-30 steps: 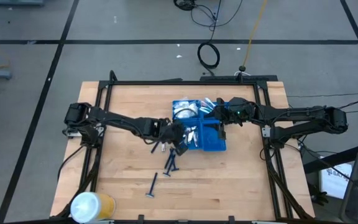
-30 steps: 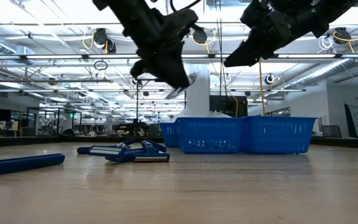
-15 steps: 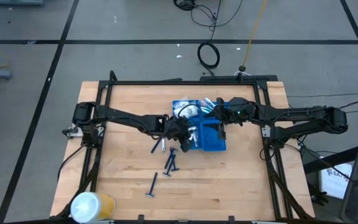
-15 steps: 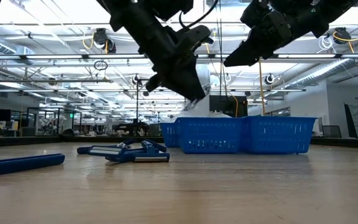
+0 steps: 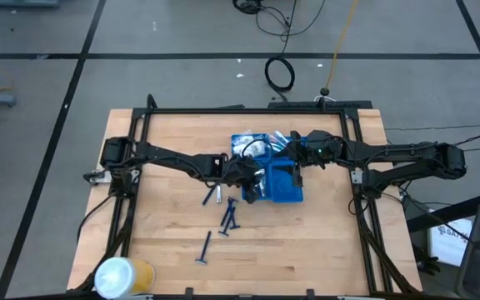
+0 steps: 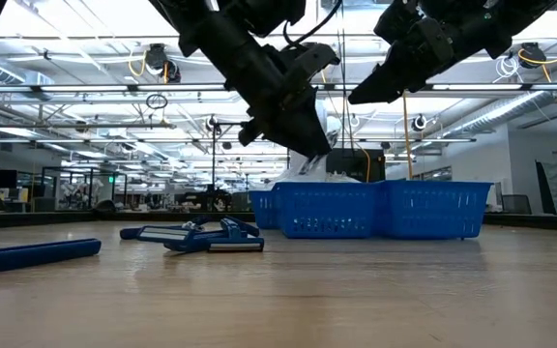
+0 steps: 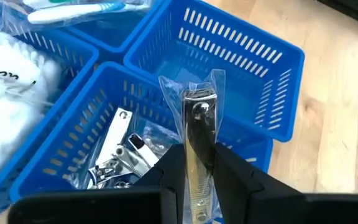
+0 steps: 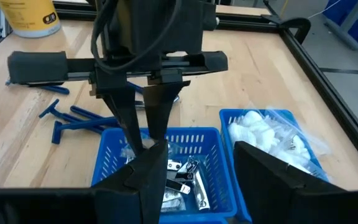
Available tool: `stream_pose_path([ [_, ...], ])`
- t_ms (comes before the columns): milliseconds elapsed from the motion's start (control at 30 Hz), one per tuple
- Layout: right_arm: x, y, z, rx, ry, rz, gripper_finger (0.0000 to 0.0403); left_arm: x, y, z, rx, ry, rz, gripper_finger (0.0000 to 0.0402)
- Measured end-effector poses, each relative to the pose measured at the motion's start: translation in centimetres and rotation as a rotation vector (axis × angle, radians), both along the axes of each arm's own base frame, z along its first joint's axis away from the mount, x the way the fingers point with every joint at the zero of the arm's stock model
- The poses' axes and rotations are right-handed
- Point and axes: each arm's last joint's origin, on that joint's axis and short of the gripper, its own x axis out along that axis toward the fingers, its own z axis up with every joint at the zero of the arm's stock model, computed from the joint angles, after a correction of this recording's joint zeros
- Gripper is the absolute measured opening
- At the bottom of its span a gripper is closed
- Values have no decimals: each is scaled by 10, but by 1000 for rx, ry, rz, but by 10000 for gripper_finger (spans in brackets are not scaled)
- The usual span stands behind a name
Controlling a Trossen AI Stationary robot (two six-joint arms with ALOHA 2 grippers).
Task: Pick & Place Travel size toiletries
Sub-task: Put the silver nail cutter into the bottom left blue basket
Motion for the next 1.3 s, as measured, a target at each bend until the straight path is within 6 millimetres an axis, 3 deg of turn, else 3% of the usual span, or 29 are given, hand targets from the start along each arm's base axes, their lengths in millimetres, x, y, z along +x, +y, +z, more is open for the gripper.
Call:
stream_pose_path([
  [133,0,0,0,0,0,0,171,1,0,1,6,-11,-3,96],
  [400,0,0,0,0,0,-1,171,1,1,1,36,-5,-13,204],
  [533,0,0,0,0,0,-1,171,-4,1,3,45,27,-23,234],
  [700,0,0,0,0,1,-1,171,-18,-1,10,-65,105,70,240],
  [867,0,0,-1,0,6,-1,171,-40,-12,-1,-124,339,164,241],
  [1033,0,0,0,0,5,-1,171,-61,-24,-12,-197,525,435,241],
  [1167,0,0,0,0,5,-1,171,-67,-29,-13,-202,524,609,241],
  [1300,0,0,0,1,1,2,171,-62,-30,-15,-235,469,652,241],
])
